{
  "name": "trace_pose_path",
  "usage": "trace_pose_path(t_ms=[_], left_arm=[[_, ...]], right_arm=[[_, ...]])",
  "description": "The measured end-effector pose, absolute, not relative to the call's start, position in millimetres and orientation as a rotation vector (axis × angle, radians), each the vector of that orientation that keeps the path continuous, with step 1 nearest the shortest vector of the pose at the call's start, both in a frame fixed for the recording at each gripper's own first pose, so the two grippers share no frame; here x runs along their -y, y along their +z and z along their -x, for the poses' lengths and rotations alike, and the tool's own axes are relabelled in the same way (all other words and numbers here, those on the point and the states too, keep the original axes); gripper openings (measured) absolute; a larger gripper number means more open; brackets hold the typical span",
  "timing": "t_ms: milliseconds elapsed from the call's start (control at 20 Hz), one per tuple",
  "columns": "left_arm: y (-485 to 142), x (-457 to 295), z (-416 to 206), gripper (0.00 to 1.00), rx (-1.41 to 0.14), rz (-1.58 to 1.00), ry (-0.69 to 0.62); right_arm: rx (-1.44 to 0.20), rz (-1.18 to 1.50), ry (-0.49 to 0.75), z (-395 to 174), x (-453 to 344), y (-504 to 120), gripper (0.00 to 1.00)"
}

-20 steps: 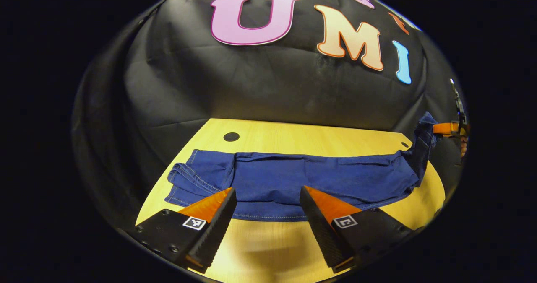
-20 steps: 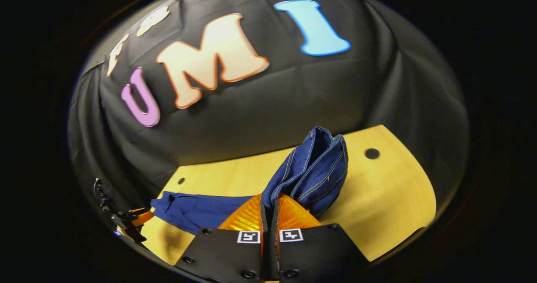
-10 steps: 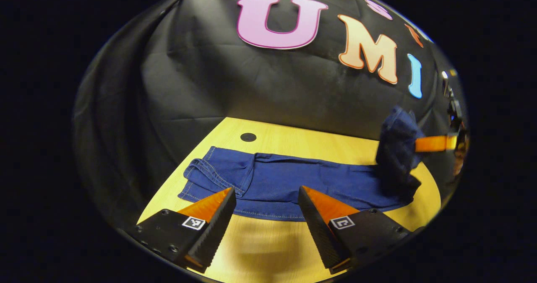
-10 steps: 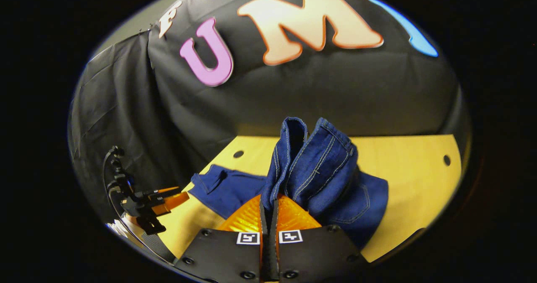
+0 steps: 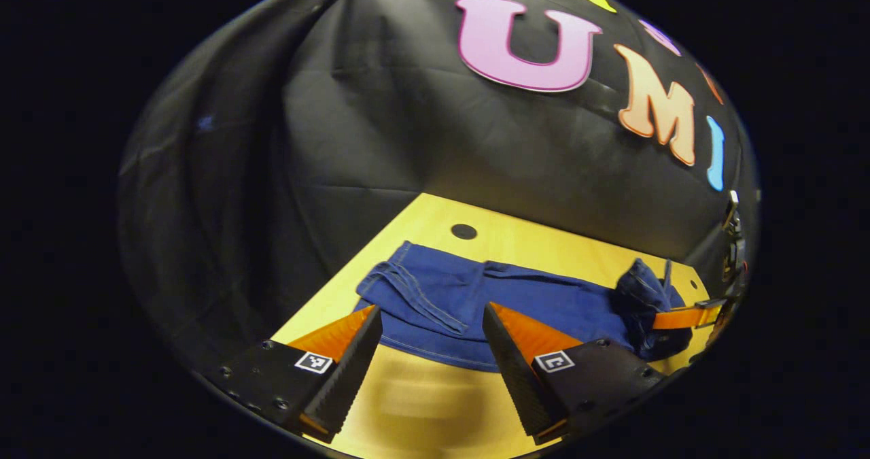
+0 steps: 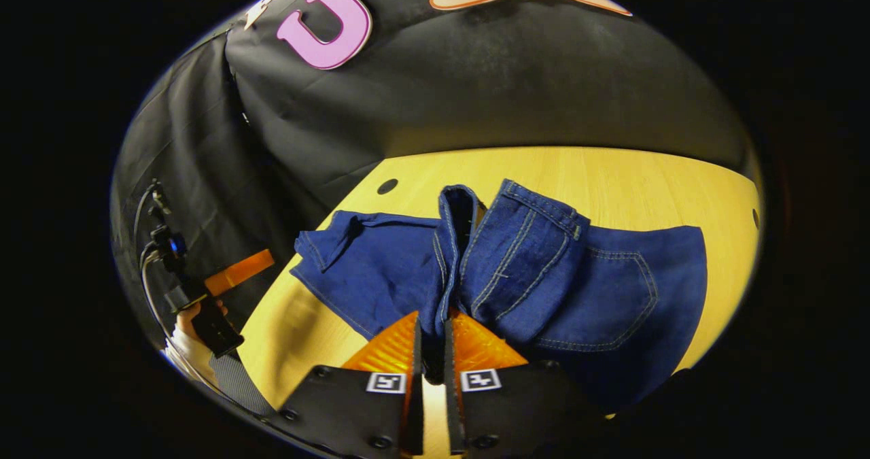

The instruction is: Grasp the waist and the cuffs of the jeans and fold them to make the two legs overlap; first hold the waist and fold one-third of the jeans toward the cuffs, then hold the cuffs and fold the remaining one-third in the same direction to finish folding.

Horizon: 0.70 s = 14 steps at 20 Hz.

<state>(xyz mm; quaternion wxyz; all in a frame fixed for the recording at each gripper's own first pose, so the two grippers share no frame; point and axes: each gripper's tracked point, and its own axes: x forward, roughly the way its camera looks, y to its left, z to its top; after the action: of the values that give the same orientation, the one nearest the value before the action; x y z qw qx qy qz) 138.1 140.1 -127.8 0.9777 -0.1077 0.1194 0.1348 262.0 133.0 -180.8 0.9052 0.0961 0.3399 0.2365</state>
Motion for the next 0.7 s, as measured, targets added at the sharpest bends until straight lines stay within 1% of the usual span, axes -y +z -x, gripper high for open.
trace_pose_path(t_ms=[50,150,200,300,400,550,600,650,700], left_arm=[[-130.8,-150.8,-140.3,0.92,-0.244,0.221,0.287],[-140.5,-170.9,-151.2,0.92,-0.251,0.213,0.3],[-149.2,-177.6,-156.7,0.92,-0.271,0.211,0.298],[-162.2,-183.5,-166.2,0.94,-0.299,0.205,0.298],[-166.9,-194.2,-174.0,0.94,-0.303,0.202,0.31],[-176.9,-205.3,-177.5,0.94,-0.315,0.219,0.297],[-180.3,-209.8,-178.3,0.94,-0.323,0.218,0.299],[-183.1,-211.3,-181.5,0.94,-0.325,0.217,0.298],[-183.1,-211.9,-184.2,0.94,-0.322,0.219,0.294]], right_arm=[[-0.7,-0.21,0.498,-264.0,-134.1,-179.4,0.18],[-0.698,-0.255,0.546,-263.1,-142.1,-177.4,0.24],[-0.69,-0.276,0.569,-255.5,-149.2,-169.4,0.46],[-0.656,-0.25,0.577,-248.9,-156.7,-161.0,0.9],[-0.607,-0.206,0.556,-246.1,-153.6,-147.8,0.97],[-0.576,-0.2,0.534,-228.7,-134.4,-125.6,0.98],[-0.577,-0.196,0.519,-221.6,-122.9,-120.4,0.94],[-0.573,-0.192,0.502,-214.7,-110.6,-115.2,0.94],[-0.569,-0.186,0.481,-210.8,-97.5,-110.5,0.98]])
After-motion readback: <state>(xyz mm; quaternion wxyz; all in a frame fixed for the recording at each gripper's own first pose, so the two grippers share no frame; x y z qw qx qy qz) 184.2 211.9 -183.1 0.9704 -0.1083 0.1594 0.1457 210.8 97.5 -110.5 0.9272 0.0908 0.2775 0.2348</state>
